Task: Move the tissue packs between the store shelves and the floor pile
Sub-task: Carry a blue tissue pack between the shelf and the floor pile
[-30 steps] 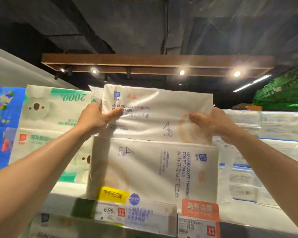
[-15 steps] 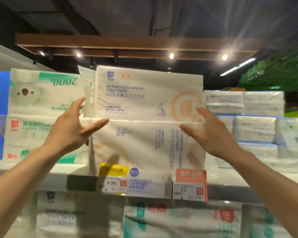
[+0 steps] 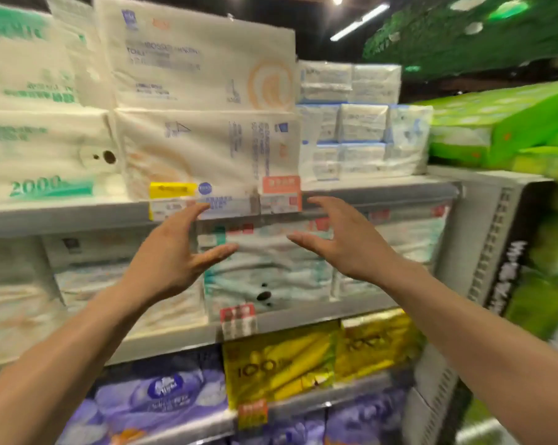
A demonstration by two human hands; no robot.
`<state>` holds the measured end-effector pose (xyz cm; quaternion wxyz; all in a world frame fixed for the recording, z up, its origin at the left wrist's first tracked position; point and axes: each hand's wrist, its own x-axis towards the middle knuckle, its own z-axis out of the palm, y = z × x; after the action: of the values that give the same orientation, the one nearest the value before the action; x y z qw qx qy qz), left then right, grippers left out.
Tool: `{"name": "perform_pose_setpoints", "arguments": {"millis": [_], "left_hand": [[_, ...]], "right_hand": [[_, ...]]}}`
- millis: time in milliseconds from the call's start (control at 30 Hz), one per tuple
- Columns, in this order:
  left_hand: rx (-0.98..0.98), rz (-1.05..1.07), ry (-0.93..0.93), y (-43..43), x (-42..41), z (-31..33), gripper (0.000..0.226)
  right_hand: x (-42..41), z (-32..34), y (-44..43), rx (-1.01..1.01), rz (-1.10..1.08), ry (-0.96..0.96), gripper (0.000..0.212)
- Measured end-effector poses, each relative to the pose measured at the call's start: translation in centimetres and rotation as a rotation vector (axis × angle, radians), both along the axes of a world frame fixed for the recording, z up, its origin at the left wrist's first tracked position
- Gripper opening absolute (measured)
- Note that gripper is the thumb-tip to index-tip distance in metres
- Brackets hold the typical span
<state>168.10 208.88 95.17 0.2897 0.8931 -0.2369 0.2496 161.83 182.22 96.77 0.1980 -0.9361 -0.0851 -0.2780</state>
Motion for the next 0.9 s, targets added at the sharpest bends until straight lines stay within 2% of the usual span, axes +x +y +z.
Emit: {"name": "perform_pose_setpoints", "arguments": {"millis": [233, 467, 600, 733, 900], "left_hand": [[0.121, -0.262, 0.115, -10.8, -6.2, -4.2, 0.098], [0.187, -0.593, 0.185, -26.8, -16.4, -8.3, 0.094], [0.259, -0.743, 0.214, -37.2, -24.8, -12.0, 0.105], [0.323, -0.883, 0.284, -47.6, -34.0, -16.0, 0.131], [0.427, -1.086, 0.354, -57.9, -44.6, -18.9, 0.1]], "right_hand": [[-11.7, -6.0, -7.6, 0.082, -0.245, 0.174, 0.082], [-28.2, -11.3, -18.3, 0.192, -0.521, 0.308, 0.082], [-39.7, -14.8, -24.8, 0.258, -0.704, 0.4, 0.083], [-51.4, -17.8, -31.0, 0.307, -0.88, 0.492, 0.082], [-64.4, -19.8, -37.4, 0.323, -1.061, 0.57, 0.08]]}}
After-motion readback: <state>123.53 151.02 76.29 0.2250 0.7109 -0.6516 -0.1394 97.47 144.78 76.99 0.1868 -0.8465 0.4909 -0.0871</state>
